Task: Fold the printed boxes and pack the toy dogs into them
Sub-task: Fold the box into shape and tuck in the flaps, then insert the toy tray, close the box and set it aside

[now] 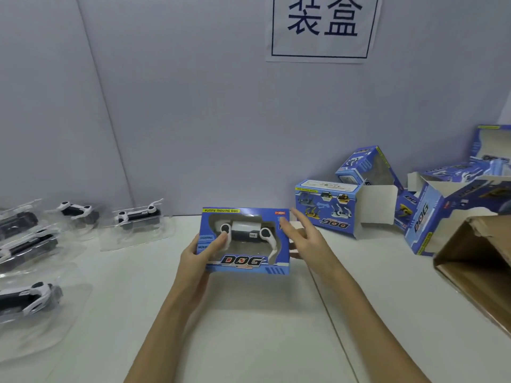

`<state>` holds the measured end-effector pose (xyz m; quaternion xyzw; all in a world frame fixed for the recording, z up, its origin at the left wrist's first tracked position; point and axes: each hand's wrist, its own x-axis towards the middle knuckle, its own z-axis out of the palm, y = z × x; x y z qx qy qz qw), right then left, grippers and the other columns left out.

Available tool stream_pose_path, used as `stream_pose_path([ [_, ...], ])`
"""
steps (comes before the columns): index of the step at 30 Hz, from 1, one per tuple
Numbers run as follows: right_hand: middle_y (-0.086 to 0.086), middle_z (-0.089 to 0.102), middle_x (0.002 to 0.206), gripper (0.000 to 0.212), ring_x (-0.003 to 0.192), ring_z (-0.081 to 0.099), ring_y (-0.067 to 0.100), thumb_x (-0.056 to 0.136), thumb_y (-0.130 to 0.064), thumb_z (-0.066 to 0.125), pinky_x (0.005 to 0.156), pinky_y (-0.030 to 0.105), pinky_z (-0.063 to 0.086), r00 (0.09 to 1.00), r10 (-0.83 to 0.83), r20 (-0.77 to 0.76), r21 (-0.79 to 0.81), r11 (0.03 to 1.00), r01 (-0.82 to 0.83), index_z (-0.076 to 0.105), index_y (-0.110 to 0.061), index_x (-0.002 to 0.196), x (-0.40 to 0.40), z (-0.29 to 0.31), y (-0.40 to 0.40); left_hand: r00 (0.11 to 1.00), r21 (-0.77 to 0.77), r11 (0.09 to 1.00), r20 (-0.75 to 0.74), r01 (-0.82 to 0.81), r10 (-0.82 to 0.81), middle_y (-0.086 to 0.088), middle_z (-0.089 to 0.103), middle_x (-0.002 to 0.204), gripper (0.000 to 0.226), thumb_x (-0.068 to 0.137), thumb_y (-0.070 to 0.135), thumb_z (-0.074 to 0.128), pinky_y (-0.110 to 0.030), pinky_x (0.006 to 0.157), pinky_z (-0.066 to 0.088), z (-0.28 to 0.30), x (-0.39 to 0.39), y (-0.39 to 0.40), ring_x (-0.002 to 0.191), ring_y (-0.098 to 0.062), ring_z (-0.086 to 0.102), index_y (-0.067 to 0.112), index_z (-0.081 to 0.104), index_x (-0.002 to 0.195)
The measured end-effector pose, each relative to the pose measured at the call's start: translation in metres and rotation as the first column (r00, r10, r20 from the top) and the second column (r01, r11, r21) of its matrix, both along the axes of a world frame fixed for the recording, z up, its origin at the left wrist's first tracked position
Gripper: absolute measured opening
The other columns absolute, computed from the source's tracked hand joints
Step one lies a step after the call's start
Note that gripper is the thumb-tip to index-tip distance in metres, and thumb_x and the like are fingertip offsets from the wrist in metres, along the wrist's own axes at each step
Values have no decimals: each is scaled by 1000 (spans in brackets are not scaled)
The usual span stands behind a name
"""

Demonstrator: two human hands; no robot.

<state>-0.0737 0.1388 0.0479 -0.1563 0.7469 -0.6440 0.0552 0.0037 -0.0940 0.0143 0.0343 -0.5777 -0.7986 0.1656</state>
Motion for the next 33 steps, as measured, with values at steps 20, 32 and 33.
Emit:
stream_pose_path([
  [20,4,63,129,55,110,70,12,90,-26,81,82,33,63,641,-761,95,-827,299,477,48,-10,132,-12,48,103,978,-57,987,136,-151,157,-7,72,121,62,85,76,51,-44,78,56,-14,-11,8,109,-32,68,25,82,105],
  [32,11,31,165,15,105,67,31,99,-10,65,72,34,59,817,-573,-66,99,811,577,73,-7,112,-90,-27,72,975,-332,926,64,-182,215,-6,72,114,46,106,46,47,-35,73,53,-21,-14,18,97,-31,66,14,79,96],
  [33,13,41,158,16,101,68,32,100,-9,64,66,32,59,839,-544,-25,91,834,544,70,-6,115,-96,-29,74,974,-337,924,69,-181,216,-5,72,113,47,106,46,47,-33,72,52,-21,-14,19,96,-31,66,14,79,96],
])
